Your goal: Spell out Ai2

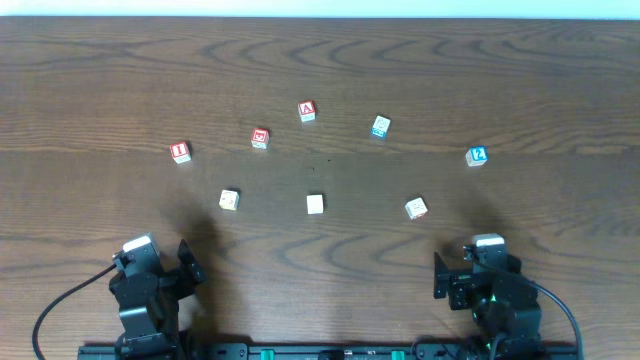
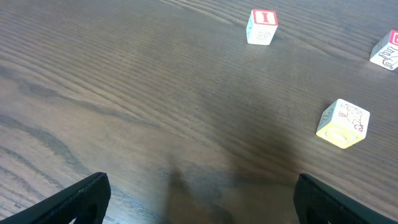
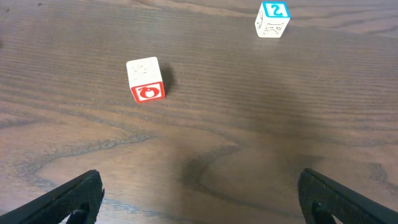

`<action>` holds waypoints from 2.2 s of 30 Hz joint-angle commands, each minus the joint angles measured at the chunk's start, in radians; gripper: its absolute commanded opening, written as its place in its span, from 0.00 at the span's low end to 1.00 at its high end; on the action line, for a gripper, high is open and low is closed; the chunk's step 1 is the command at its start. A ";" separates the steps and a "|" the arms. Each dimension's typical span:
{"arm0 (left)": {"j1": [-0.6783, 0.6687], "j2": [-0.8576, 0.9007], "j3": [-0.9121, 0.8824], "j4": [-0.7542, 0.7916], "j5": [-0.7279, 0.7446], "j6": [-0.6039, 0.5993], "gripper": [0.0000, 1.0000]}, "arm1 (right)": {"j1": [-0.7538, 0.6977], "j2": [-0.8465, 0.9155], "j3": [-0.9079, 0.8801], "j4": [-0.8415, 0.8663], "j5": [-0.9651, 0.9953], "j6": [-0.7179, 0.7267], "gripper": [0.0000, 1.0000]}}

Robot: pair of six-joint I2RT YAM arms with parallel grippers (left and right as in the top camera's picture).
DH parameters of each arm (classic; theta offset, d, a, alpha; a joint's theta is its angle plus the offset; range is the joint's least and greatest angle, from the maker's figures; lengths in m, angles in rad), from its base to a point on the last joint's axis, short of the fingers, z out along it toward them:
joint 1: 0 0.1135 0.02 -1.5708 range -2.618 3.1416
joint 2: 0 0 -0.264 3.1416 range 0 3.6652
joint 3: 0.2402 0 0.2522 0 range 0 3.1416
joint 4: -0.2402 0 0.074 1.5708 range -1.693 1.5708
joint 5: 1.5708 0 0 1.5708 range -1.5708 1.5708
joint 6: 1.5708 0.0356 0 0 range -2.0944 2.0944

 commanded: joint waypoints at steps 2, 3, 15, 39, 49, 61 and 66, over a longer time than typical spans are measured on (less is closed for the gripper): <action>0.004 -0.008 -0.007 -0.007 -0.017 0.014 0.95 | -0.007 -0.006 -0.009 -0.003 -0.004 0.015 0.99; 0.004 -0.008 -0.007 -0.007 -0.017 0.014 0.95 | -0.007 -0.006 -0.009 -0.003 -0.004 0.015 0.99; 0.004 -0.008 -0.007 -0.007 -0.017 0.013 0.95 | -0.007 -0.006 -0.009 -0.003 -0.004 0.015 0.99; 0.004 -0.008 -0.007 -0.007 -0.017 0.014 0.95 | -0.007 -0.006 -0.009 -0.003 -0.004 0.015 0.99; 0.004 -0.008 -0.007 -0.007 -0.017 0.014 0.95 | -0.007 -0.006 -0.009 -0.003 -0.004 0.015 0.99; 0.004 -0.008 -0.008 0.013 -0.017 0.013 0.95 | -0.007 -0.006 -0.009 -0.003 -0.004 0.015 1.00; 0.004 -0.008 -0.008 0.109 0.133 0.011 0.95 | -0.007 -0.006 -0.009 -0.003 -0.004 0.015 0.99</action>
